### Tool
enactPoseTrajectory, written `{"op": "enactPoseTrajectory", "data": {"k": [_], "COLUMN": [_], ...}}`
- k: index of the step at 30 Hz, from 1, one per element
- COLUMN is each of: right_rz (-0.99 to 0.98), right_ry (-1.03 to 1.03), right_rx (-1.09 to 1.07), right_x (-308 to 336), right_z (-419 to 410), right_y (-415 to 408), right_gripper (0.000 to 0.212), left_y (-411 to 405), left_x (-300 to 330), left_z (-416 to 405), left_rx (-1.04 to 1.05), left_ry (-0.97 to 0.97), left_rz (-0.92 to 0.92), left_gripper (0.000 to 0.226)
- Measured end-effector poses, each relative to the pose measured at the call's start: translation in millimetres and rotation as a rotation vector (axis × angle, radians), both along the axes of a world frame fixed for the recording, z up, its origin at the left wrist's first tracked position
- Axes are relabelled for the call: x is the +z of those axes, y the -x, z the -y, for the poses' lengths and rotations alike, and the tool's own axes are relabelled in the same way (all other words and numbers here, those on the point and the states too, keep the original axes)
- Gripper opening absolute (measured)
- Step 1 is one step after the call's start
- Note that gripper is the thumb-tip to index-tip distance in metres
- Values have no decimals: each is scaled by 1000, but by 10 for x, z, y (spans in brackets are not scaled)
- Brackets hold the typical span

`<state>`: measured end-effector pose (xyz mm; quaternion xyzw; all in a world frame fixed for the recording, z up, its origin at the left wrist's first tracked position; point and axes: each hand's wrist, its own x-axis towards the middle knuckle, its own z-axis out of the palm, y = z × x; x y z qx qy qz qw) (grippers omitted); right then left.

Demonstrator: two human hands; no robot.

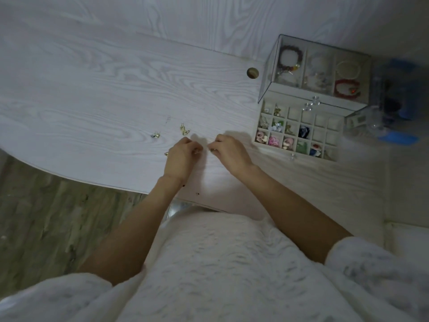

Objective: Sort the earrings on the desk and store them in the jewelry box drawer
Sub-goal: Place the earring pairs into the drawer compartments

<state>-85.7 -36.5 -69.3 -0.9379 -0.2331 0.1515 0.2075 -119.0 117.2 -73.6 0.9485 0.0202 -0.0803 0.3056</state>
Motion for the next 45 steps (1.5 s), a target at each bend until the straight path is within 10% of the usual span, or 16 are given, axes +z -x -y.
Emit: {"op": "enactPoseTrajectory", "data": {"k": [22, 45], "right_rz": [53, 131], "right_ry": [-88, -41], "right_rx": [1, -31], "right_x": [-15, -92], "right_z": [-37, 43], "right_y": [78, 55], "right_gripper": [11, 10], "left_y": [125, -86], "left_x": [17, 50], "left_z": [-113, 5], "left_rx": [-29, -87], "left_ry": [-10, -106], "left_rz": [206, 18], "left_gripper": [26, 11]}}
